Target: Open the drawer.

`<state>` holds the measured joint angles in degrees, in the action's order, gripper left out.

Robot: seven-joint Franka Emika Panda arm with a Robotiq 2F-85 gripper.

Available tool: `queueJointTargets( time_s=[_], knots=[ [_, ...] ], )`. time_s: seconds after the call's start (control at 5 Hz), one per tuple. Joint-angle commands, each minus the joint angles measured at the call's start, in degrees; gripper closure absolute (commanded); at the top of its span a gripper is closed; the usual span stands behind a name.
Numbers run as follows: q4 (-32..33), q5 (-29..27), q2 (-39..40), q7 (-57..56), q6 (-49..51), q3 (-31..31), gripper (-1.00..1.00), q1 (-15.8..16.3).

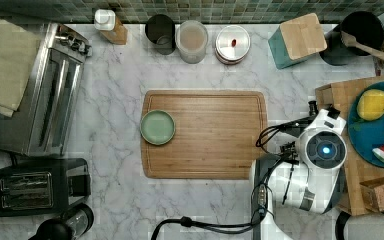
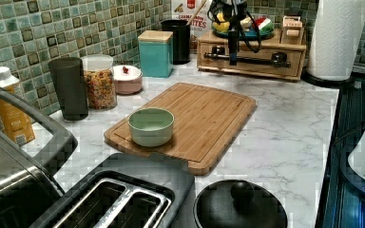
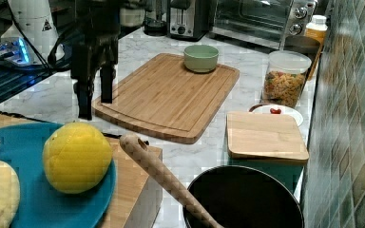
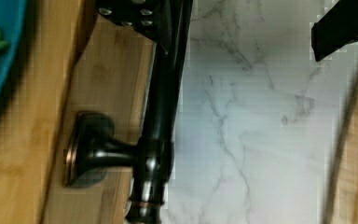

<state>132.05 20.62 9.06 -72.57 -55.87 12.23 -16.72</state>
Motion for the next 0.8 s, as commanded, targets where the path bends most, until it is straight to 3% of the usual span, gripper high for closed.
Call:
queueJointTargets(
  time_s=[0.2, 0.8],
  knots=[
    [-1.5, 4.6, -3.0, 9.4, -2.2, 4.7, -1.00, -1.3],
    [-3.7, -5.3, 3.6, 1.4, -0.5, 1.2, -1.00, -3.0]
  ],
)
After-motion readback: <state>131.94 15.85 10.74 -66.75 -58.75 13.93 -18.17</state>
